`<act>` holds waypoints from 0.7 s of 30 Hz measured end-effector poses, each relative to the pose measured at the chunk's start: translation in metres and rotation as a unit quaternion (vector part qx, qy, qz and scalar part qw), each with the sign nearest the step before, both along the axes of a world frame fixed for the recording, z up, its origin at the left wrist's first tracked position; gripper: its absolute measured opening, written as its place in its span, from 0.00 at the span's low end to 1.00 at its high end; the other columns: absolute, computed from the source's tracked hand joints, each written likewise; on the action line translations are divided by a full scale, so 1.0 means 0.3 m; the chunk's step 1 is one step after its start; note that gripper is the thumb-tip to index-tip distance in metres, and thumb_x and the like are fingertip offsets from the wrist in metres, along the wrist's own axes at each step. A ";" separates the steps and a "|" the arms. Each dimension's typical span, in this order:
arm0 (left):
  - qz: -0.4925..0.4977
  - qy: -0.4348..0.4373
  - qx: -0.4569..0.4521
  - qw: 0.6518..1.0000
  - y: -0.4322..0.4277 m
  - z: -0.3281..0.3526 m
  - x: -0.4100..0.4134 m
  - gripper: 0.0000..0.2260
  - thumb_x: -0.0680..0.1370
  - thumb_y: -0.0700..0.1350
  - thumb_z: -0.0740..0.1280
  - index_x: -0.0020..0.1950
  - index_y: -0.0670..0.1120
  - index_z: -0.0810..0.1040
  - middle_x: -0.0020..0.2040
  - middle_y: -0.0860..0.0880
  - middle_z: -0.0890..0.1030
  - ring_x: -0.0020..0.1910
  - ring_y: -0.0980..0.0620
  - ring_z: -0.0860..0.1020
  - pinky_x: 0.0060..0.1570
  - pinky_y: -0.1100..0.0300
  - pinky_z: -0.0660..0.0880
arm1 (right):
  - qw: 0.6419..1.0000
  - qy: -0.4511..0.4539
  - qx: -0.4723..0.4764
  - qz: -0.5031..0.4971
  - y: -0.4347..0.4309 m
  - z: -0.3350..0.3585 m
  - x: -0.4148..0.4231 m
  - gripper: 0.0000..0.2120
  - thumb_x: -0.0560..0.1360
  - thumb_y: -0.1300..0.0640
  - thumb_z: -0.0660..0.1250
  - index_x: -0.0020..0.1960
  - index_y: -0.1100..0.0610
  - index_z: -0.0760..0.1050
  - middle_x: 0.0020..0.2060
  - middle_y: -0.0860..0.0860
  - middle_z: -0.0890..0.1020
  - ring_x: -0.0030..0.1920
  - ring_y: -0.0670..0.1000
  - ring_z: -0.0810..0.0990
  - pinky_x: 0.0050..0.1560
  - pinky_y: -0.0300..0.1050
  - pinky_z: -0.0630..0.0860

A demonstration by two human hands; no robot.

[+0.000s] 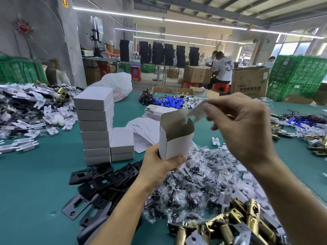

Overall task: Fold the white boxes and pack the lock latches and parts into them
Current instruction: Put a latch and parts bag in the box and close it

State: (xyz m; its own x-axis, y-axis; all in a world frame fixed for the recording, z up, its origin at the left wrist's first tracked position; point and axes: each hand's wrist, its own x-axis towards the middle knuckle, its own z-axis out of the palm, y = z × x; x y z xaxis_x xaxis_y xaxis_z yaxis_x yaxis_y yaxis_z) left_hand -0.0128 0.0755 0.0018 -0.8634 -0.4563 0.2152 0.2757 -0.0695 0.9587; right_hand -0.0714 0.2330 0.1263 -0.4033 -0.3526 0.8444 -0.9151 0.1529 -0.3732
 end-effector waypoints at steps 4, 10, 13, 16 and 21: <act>0.020 0.007 -0.021 1.000 0.008 -0.001 -0.006 0.09 0.69 0.35 0.79 0.43 0.46 0.85 0.40 0.47 0.83 0.42 0.46 0.81 0.45 0.40 0.81 | 0.991 0.042 0.111 -0.054 -0.043 0.003 0.050 0.04 0.75 0.58 0.72 0.47 0.52 0.85 0.40 0.49 0.84 0.41 0.49 0.81 0.44 0.50 0.78; 0.053 -0.016 -0.055 0.997 0.014 0.002 -0.005 0.10 0.65 0.45 0.78 0.44 0.47 0.85 0.41 0.46 0.83 0.43 0.43 0.80 0.45 0.39 0.80 | 0.967 0.005 0.217 -0.132 -0.079 -0.017 0.029 0.06 0.76 0.55 0.70 0.52 0.49 0.82 0.43 0.50 0.84 0.42 0.56 0.81 0.44 0.52 0.79; 0.078 -0.028 -0.084 0.993 0.015 0.000 -0.004 0.08 0.65 0.48 0.78 0.42 0.50 0.83 0.40 0.44 0.82 0.42 0.41 0.80 0.44 0.37 0.78 | 0.949 -0.021 0.274 -0.156 -0.096 -0.026 0.015 0.06 0.77 0.56 0.67 0.51 0.50 0.83 0.45 0.54 0.84 0.45 0.59 0.81 0.45 0.53 0.80; 0.094 -0.050 -0.105 0.989 0.011 0.000 -0.006 0.07 0.67 0.47 0.78 0.39 0.57 0.83 0.36 0.53 0.81 0.39 0.45 0.79 0.43 0.39 0.79 | 0.933 -0.040 0.317 -0.165 -0.099 -0.043 0.003 0.09 0.79 0.56 0.63 0.53 0.51 0.83 0.47 0.54 0.82 0.47 0.59 0.81 0.47 0.54 0.80; 0.092 -0.062 -0.109 0.988 0.009 -0.005 -0.010 0.08 0.64 0.51 0.77 0.39 0.61 0.83 0.36 0.57 0.81 0.38 0.49 0.78 0.42 0.41 0.81 | 0.916 -0.068 0.370 -0.139 -0.093 -0.057 -0.017 0.14 0.81 0.54 0.57 0.56 0.45 0.81 0.43 0.46 0.69 0.46 0.53 0.73 0.46 0.53 0.75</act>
